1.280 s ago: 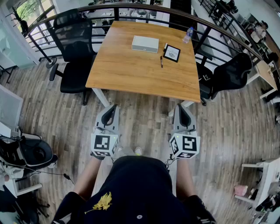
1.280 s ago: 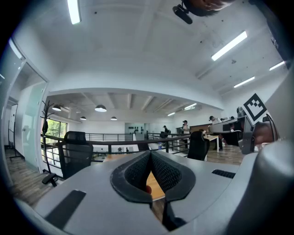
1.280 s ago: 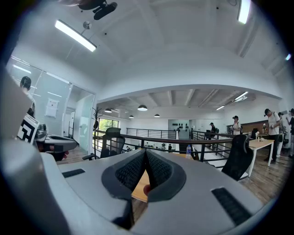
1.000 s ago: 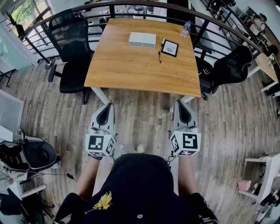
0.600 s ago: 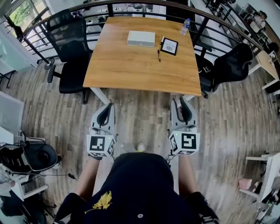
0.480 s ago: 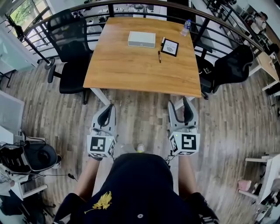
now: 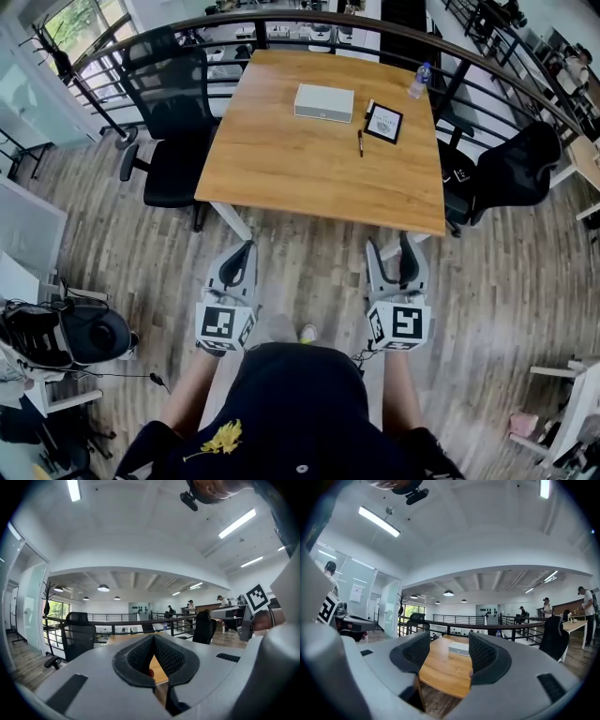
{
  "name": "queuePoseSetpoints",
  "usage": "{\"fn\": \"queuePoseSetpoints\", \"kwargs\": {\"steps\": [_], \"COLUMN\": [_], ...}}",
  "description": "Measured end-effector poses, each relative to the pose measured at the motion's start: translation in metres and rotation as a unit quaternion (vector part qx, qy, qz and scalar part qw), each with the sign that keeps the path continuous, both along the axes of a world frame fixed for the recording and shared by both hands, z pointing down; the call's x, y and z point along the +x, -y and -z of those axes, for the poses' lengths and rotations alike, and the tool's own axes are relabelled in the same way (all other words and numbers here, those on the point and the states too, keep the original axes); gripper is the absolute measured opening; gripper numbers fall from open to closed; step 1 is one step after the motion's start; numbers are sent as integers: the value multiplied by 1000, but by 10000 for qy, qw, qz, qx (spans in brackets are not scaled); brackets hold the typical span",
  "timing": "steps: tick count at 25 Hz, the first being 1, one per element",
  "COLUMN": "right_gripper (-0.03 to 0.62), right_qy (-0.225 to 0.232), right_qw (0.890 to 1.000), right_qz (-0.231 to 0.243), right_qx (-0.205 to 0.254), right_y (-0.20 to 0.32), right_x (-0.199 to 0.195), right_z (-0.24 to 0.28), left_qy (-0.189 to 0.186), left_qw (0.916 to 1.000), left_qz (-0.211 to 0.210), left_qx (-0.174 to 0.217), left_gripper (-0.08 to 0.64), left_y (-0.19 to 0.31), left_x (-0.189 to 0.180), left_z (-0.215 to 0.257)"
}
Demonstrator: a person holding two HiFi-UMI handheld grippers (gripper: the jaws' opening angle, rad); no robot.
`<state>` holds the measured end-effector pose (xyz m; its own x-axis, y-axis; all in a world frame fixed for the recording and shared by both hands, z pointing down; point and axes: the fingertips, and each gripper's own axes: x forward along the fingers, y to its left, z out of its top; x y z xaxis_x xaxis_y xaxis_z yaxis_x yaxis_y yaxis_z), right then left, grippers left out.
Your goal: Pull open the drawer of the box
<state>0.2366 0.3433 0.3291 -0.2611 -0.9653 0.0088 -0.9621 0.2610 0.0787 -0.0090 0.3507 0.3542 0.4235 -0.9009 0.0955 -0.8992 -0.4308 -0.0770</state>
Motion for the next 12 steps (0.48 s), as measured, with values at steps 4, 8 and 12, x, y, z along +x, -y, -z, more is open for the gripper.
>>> {"fn": "queuePoseSetpoints", "kwargs": {"steps": [4, 8, 12], "right_gripper": [244, 243, 242], "right_qy": [46, 108, -17], "right_qw": [9999, 9994, 9992], "right_qz": [60, 203, 205], "right_qx": [-126, -274, -344], "right_y": [15, 38, 73], "right_x": [-6, -22, -38], "right_z": [-4, -6, -9], "left_qy": [20, 7, -18], "left_qw": [9999, 9993, 9992], "left_qz": [120, 289, 311], "left_qx": [-65, -248, -269], "left_gripper": [17, 17, 17], "left_y": [7, 33, 77], "left_x": [-11, -32, -48], "left_z": [0, -16, -24]}}
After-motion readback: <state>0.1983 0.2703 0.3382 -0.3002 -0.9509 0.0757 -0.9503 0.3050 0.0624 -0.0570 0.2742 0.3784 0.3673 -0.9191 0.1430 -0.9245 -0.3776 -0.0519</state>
